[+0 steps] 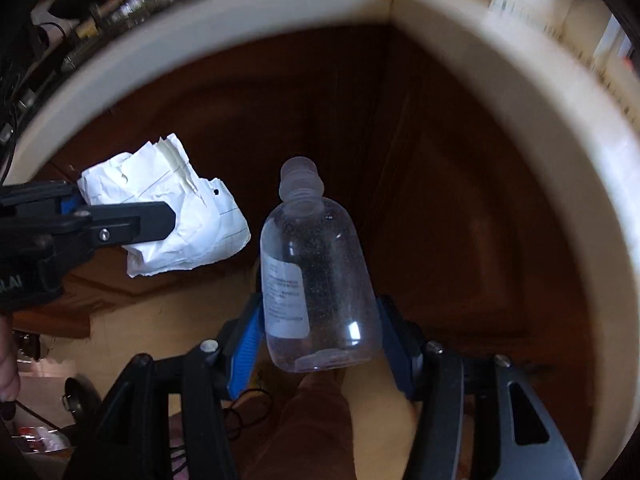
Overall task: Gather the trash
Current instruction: 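Carry the bottle and tissue down over the floor bin with both grippers, then open the right gripper over the bin while the left releases the tissue, then move both tools back up to the counter trash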
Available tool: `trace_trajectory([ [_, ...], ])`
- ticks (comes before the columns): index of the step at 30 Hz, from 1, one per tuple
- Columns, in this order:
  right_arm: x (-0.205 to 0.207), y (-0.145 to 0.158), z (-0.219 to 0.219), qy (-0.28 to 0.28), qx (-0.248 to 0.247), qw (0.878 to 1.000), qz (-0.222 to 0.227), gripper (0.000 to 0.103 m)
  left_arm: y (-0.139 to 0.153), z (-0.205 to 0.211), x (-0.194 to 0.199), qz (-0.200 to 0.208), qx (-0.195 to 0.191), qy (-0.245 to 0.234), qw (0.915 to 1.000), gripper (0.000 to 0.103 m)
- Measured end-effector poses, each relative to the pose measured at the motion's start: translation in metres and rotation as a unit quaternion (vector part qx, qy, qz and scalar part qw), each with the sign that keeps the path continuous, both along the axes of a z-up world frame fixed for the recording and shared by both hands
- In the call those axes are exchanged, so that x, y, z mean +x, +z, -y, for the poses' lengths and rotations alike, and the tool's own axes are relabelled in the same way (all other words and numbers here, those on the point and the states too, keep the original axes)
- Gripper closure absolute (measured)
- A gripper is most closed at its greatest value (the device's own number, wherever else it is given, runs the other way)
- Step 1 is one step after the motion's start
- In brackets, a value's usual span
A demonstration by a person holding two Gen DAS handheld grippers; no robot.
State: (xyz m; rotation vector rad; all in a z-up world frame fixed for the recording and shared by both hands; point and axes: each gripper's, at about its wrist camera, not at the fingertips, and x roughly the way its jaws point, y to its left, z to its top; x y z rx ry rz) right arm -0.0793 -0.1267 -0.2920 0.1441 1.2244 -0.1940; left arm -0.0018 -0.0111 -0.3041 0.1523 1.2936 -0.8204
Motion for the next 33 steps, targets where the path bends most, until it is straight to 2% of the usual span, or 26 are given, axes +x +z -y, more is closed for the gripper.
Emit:
trace_trajectory([
  [3, 0.005, -0.061, 0.009, -0.015, 0.036, 0.998, -0.039, 0.047, -0.058, 0.003, 0.000, -0.015, 0.029, -0.001, 0.9995, 0.077],
  [9, 0.028, -0.158, 0.018, -0.003, 0.043, 0.997, -0.068, 0.047, -0.146, 0.021, 0.016, -0.008, 0.063, -0.006, 0.9980, 0.073],
  [11, 0.038, -0.180, 0.021, 0.003, 0.056, 0.996, -0.069, 0.046, -0.166, 0.025, 0.022, -0.003, 0.071, -0.009, 0.9974, 0.056],
  [12, 0.042, -0.189, 0.021, 0.005, 0.057, 0.996, -0.067, 0.045, -0.176, 0.026, 0.024, 0.002, 0.076, -0.009, 0.9970, 0.035],
  [13, 0.048, -0.198, 0.022, 0.006, 0.053, 0.996, -0.065, 0.046, -0.182, 0.028, 0.026, 0.007, 0.080, -0.008, 0.9967, 0.022],
  [15, 0.056, -0.215, 0.024, 0.009, 0.058, 0.996, -0.064, 0.046, -0.193, 0.027, 0.030, 0.009, 0.083, -0.007, 0.9965, 0.018],
  [17, 0.062, -0.229, 0.027, 0.010, 0.072, 0.995, -0.066, 0.046, -0.202, 0.026, 0.033, 0.005, 0.093, -0.003, 0.9956, 0.018],
  [20, 0.063, -0.239, 0.028, 0.011, 0.079, 0.994, -0.070, 0.046, -0.206, 0.021, 0.035, 0.002, 0.102, 0.011, 0.9947, 0.018],
  [24, 0.060, -0.235, 0.026, 0.012, 0.085, 0.993, -0.077, 0.046, -0.196, 0.011, 0.038, -0.004, 0.102, 0.026, 0.9944, 0.018],
  [29, 0.067, -0.205, 0.032, 0.006, 0.095, 0.993, -0.074, 0.046, -0.171, 0.010, 0.038, -0.008, 0.100, 0.031, 0.9945, 0.018],
  [33, 0.057, -0.158, 0.029, 0.001, 0.100, 0.993, -0.061, 0.046, -0.131, 0.005, 0.030, -0.007, 0.093, 0.035, 0.9950, 0.018],
])
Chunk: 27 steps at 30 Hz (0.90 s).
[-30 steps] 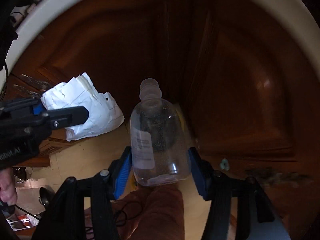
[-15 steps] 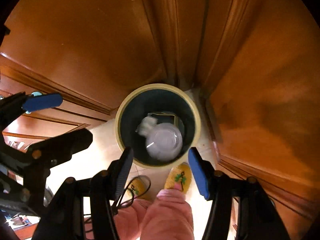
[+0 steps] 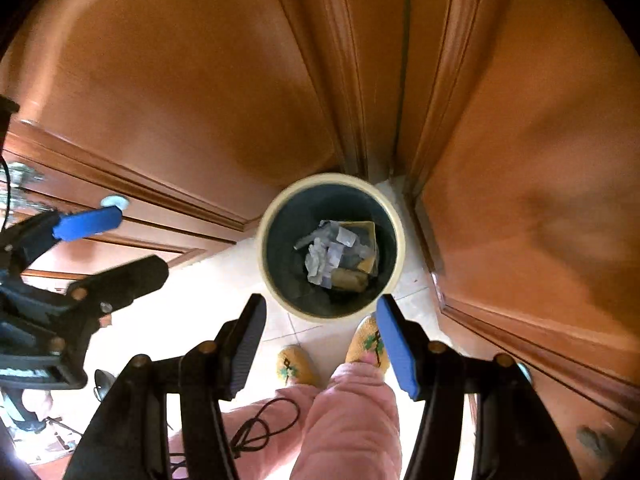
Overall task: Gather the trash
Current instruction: 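Move both tools back up to the counter trash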
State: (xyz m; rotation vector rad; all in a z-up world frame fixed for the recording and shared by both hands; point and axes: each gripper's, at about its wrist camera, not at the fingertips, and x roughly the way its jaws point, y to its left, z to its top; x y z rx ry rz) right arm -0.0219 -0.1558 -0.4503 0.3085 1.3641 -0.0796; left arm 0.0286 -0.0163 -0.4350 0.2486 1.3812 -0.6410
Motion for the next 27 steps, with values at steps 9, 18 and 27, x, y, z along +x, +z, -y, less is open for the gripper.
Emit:
trace_trajectory([
  [9, -0.016, 0.155, -0.014, -0.007, -0.016, 0.997, 0.078, 0.046, 0.141, -0.002, -0.023, 0.037, -0.049, -0.020, 0.9979, 0.018],
  [18, -0.024, 0.299, -0.002, -0.040, -0.053, 0.979, 0.191, 0.046, 0.273, 0.012, -0.012, 0.136, -0.115, -0.042, 0.9832, 0.018],
  [27, 0.013, 0.359, 0.026, -0.064, -0.070, 0.962, 0.254, 0.046, 0.347, 0.042, 0.031, 0.211, -0.117, -0.028, 0.9700, 0.017],
])
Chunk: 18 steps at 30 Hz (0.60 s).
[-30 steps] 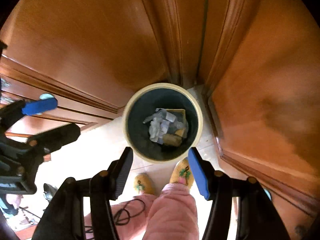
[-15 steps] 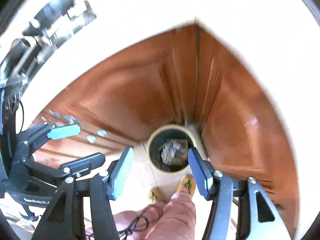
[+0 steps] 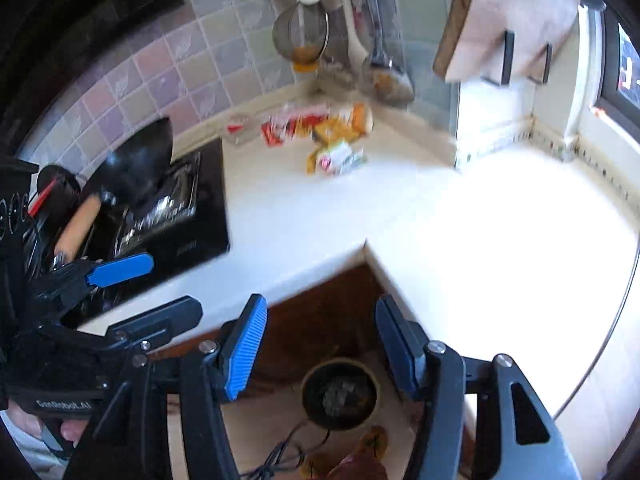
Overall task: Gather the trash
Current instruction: 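Move both tools back up to the counter trash, then grasp the green-white packet with the right gripper while the left grasps the yellow snack bag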
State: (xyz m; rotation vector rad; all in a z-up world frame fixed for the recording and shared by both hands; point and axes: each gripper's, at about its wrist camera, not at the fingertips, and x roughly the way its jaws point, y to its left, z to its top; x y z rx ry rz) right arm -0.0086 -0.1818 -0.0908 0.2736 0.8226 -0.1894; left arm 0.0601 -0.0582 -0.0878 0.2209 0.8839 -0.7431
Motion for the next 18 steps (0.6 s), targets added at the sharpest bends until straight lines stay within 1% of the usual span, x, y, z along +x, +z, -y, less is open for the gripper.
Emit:
trace_trajectory([
  [3, 0.025, 0.009, 0.013, -0.001, 0.008, 1.000, 0.006, 0.046, 0.008, 0.007, 0.026, 0.003, 0.003, 0.016, 0.9999, 0.018],
  [7, 0.064, 0.007, 0.041, 0.001, 0.047, 0.999, 0.001, 0.046, 0.010, 0.025, 0.071, -0.014, 0.002, 0.038, 0.9992, 0.018],
  [9, 0.091, 0.000, 0.056, 0.005, 0.066, 0.998, -0.004, 0.046, 0.008, 0.031, 0.090, -0.028, 0.003, 0.047, 0.9985, 0.018],
  [13, 0.138, -0.021, 0.074, 0.006, 0.093, 0.995, -0.020, 0.046, -0.002, 0.047, 0.132, -0.052, 0.017, 0.063, 0.9965, 0.028],
  [14, 0.147, -0.026, 0.077, 0.007, 0.098, 0.995, -0.024, 0.046, -0.004, 0.051, 0.142, -0.060, 0.021, 0.066, 0.9958, 0.028],
  [16, 0.167, -0.039, 0.083, 0.005, 0.107, 0.994, -0.033, 0.046, -0.007, 0.056, 0.158, -0.073, 0.028, 0.070, 0.9945, 0.032],
  [18, 0.183, -0.047, 0.088, 0.000, 0.114, 0.993, -0.038, 0.046, -0.010, 0.062, 0.174, -0.087, 0.034, 0.065, 0.9935, 0.034],
])
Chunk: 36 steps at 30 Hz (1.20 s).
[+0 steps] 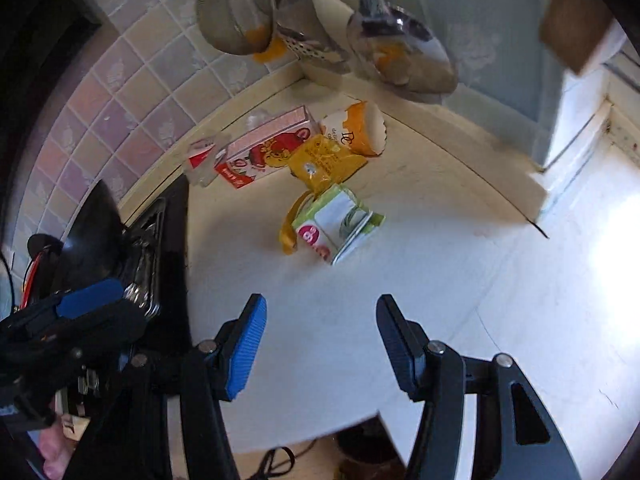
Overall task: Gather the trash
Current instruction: 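Grasp the green-white packet with the right gripper while the left grasps the yellow snack bag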
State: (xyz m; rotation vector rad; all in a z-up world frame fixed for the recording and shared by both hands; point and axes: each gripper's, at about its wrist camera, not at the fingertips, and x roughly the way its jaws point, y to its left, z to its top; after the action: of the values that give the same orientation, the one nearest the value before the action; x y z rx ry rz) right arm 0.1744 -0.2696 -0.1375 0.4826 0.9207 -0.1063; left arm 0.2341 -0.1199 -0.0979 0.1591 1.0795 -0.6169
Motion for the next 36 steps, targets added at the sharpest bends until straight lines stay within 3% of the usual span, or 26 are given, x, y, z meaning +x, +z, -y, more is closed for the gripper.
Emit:
trace_trajectory([
  [4, 0.031, -0.022, 0.013, -0.023, 0.030, 0.999, -0.018, 0.046, -0.004, 0.012, 0.024, -0.002, 0.026, -0.019, 0.9995, 0.037],
  [7, 0.048, -0.038, 0.018, -0.043, 0.041, 0.998, -0.037, 0.053, -0.008, 0.020, 0.043, -0.016, 0.039, -0.039, 0.9984, 0.041],
  [10, 0.056, -0.042, 0.018, -0.058, 0.049, 0.997, -0.028, 0.060, -0.014, 0.028, 0.062, -0.032, 0.045, -0.055, 0.9969, 0.041],
  [13, 0.065, -0.046, 0.016, -0.061, 0.050, 0.996, -0.028, 0.080, -0.017, 0.034, 0.079, -0.048, 0.035, -0.064, 0.9962, 0.041],
  [14, 0.067, -0.049, 0.015, -0.060, 0.053, 0.996, -0.029, 0.095, -0.019, 0.036, 0.085, -0.055, 0.029, -0.064, 0.9960, 0.041],
  [17, 0.060, -0.049, 0.018, -0.070, 0.056, 0.996, -0.016, 0.099, -0.025, 0.042, 0.098, -0.074, 0.012, -0.062, 0.9952, 0.041],
  [26, 0.001, -0.025, 0.041, -0.150, -0.038, 0.988, 0.010, 0.099, -0.060, 0.078, 0.130, -0.112, -0.033, -0.054, 0.9917, 0.042],
  [33, -0.025, -0.023, 0.053, -0.166, -0.053, 0.985, 0.006, 0.099, -0.090, 0.096, 0.159, -0.139, -0.072, -0.006, 0.9876, 0.042],
  [36, -0.031, -0.025, 0.054, -0.165, -0.052, 0.985, 0.001, 0.099, -0.099, 0.104, 0.167, -0.141, -0.070, 0.009, 0.9874, 0.042],
])
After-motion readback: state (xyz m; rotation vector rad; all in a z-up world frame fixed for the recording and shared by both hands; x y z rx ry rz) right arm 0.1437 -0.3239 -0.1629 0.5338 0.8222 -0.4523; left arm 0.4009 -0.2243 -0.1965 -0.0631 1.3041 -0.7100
